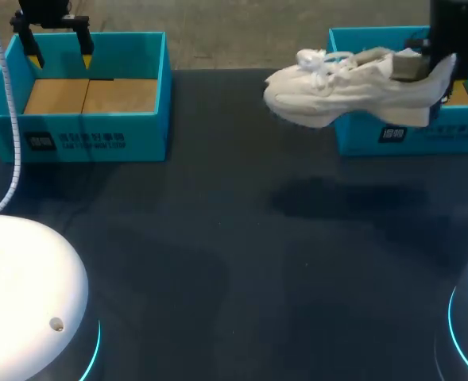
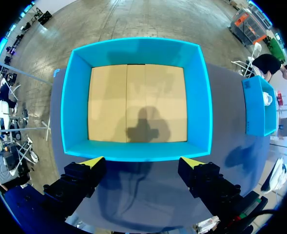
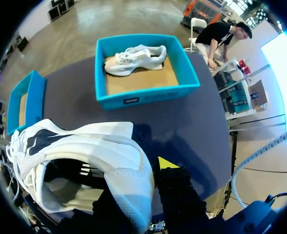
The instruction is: Take the shoe out of the shoebox, open the shoe tongue, remove and reinsert the insole, then place the shoe into the shoebox
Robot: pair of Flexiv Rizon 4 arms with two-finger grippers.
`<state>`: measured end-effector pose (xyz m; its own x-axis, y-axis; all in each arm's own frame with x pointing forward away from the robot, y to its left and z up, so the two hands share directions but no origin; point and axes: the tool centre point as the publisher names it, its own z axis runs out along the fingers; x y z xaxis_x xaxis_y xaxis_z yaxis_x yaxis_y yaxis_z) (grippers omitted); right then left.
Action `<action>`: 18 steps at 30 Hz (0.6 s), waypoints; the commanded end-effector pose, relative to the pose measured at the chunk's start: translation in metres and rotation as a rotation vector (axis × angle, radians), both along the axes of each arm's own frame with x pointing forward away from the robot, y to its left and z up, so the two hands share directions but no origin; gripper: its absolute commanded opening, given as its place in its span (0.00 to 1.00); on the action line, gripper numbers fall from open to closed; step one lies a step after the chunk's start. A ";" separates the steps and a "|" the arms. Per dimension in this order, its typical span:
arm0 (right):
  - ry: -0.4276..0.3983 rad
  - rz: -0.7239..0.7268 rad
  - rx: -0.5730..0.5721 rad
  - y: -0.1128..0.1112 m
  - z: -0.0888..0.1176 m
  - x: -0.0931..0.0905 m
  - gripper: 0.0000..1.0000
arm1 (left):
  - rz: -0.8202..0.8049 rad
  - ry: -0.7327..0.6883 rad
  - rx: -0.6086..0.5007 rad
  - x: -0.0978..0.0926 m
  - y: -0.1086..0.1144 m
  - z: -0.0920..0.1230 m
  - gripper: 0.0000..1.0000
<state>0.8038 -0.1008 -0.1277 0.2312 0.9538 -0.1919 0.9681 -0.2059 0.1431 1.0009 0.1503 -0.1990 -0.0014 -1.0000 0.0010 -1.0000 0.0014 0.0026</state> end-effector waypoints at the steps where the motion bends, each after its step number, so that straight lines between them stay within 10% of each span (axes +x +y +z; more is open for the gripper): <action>1: -0.039 0.016 -0.025 0.022 -0.011 -0.034 0.00 | 0.000 0.000 0.000 0.000 0.000 0.000 1.00; 18: -0.002 0.049 -0.095 0.103 -0.098 -0.087 0.00 | 0.000 0.000 0.000 0.000 0.000 0.000 1.00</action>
<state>0.7122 -0.0153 -0.2085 0.1807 0.9500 -0.2547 0.9750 -0.1389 0.1736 1.0009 0.1505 -0.1991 -0.0011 -1.0000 0.0011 -1.0000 0.0011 0.0027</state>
